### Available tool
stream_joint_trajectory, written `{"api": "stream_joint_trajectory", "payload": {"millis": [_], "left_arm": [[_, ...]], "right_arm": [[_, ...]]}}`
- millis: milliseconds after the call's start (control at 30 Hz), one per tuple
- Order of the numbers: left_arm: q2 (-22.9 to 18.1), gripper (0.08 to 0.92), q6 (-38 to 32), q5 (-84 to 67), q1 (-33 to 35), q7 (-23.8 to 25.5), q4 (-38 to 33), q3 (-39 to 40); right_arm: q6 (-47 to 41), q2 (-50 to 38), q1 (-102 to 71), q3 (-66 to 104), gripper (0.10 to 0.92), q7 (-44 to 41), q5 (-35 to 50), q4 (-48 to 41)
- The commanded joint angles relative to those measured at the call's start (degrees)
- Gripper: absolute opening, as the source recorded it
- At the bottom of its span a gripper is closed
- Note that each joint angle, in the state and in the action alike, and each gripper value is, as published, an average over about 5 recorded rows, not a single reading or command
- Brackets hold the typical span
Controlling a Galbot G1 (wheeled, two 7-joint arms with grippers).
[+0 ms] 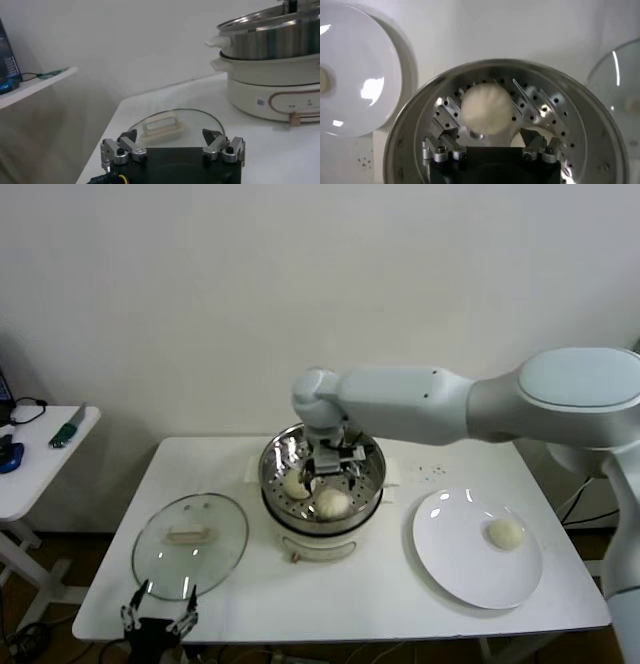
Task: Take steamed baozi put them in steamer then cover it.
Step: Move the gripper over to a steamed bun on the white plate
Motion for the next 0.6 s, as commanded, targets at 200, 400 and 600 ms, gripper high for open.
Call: {"api": "stream_joint_trajectory", "payload": {"millis": [200, 400, 600], "left_arm": [[0.2, 0.823, 0.4, 0.0, -0.2, 0.0, -1.2, 0.5], [-0.1, 0.823, 1.3, -0.1, -1.3, -0.1, -2.0, 0.9], [0.1, 0.823, 1.1, 0.0, -1.2, 0.0, -1.8, 0.8]], "right_arm": [[-21.8, -18.9, 10.4, -6.2, 0.823, 4.9, 21.6, 2.3], [-37.4, -31.0, 9.6, -7.5, 0.823, 6.2, 25.1, 7.9], [-43.3, -42.3, 1.9, -3.6, 0.823, 5.2, 21.3, 9.9]]}}
